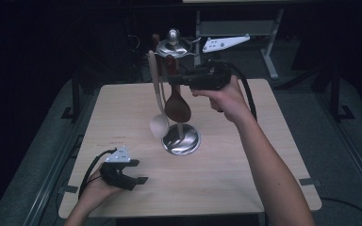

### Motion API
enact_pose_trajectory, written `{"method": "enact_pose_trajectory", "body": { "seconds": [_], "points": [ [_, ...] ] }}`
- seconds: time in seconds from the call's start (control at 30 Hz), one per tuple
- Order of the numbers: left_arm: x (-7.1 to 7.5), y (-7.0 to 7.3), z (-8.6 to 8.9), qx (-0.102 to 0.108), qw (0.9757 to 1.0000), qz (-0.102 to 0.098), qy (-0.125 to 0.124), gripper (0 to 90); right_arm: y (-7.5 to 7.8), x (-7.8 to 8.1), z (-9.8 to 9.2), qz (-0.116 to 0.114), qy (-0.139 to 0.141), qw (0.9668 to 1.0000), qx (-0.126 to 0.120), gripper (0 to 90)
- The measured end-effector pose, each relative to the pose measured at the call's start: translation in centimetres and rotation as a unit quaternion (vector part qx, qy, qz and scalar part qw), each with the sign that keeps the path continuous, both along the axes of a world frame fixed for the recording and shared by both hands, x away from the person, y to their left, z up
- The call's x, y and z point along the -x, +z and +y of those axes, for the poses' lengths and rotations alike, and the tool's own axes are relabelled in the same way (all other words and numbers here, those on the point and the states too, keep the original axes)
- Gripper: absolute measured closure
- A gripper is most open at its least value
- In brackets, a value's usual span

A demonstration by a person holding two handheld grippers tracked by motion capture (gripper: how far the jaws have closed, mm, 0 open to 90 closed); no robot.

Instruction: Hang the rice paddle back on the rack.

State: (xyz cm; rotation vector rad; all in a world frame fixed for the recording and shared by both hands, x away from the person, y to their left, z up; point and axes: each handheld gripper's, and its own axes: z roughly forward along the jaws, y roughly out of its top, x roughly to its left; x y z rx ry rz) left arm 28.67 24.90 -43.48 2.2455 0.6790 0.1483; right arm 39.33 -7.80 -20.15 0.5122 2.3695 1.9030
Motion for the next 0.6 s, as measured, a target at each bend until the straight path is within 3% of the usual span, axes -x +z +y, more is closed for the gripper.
{"method": "enact_pose_trajectory", "body": {
  "seconds": [0.33,0.43,0.6],
  "points": [
    [0.0,-0.1,-0.2,0.000,1.0000,0.003,-0.003,24.1,-0.2,0.8,-0.4,-0.012,-0.013,0.9997,0.019,57.1],
    [0.0,-0.1,-0.2,0.000,1.0000,0.004,-0.002,24.1,-0.5,1.4,-0.8,-0.022,-0.037,0.9986,0.031,48.6],
    [0.0,-0.1,-0.2,0.001,1.0000,0.004,-0.002,23.6,-0.6,2.0,-1.5,-0.031,-0.050,0.9977,0.034,44.5]
  ]
}}
